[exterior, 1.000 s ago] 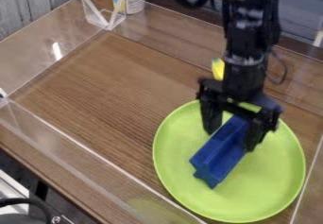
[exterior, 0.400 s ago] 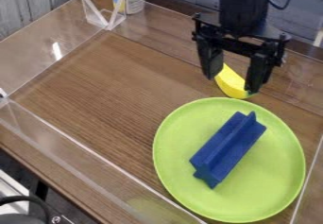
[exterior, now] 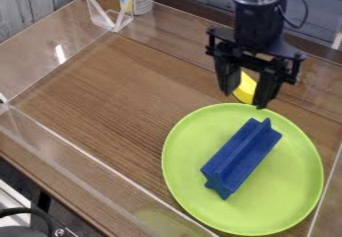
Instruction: Put the blue object in the green plate
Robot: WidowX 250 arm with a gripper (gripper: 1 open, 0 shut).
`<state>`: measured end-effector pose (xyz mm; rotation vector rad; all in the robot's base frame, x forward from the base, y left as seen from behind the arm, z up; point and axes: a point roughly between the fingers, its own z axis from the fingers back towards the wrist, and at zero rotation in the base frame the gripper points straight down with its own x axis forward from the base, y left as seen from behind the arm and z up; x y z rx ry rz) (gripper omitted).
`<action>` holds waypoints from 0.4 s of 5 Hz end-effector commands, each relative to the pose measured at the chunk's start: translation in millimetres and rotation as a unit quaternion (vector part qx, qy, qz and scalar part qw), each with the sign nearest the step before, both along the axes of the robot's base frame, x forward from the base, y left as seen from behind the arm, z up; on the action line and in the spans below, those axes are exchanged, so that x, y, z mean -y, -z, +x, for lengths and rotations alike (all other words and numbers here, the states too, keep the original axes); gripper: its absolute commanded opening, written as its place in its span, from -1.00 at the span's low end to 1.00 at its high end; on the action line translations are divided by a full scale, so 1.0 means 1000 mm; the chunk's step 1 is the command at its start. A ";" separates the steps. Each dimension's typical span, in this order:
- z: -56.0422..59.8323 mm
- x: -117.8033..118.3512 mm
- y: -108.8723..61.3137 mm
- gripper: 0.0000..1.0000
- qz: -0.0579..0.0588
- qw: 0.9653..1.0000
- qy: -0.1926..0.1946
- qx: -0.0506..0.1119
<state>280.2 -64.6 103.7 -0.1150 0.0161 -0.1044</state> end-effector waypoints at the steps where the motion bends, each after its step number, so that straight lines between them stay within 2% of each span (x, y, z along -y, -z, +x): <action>1: -0.002 0.004 -0.001 -1.00 0.007 1.000 0.010 0.008; 2: -0.003 0.004 0.004 -1.00 0.008 1.000 0.012 0.004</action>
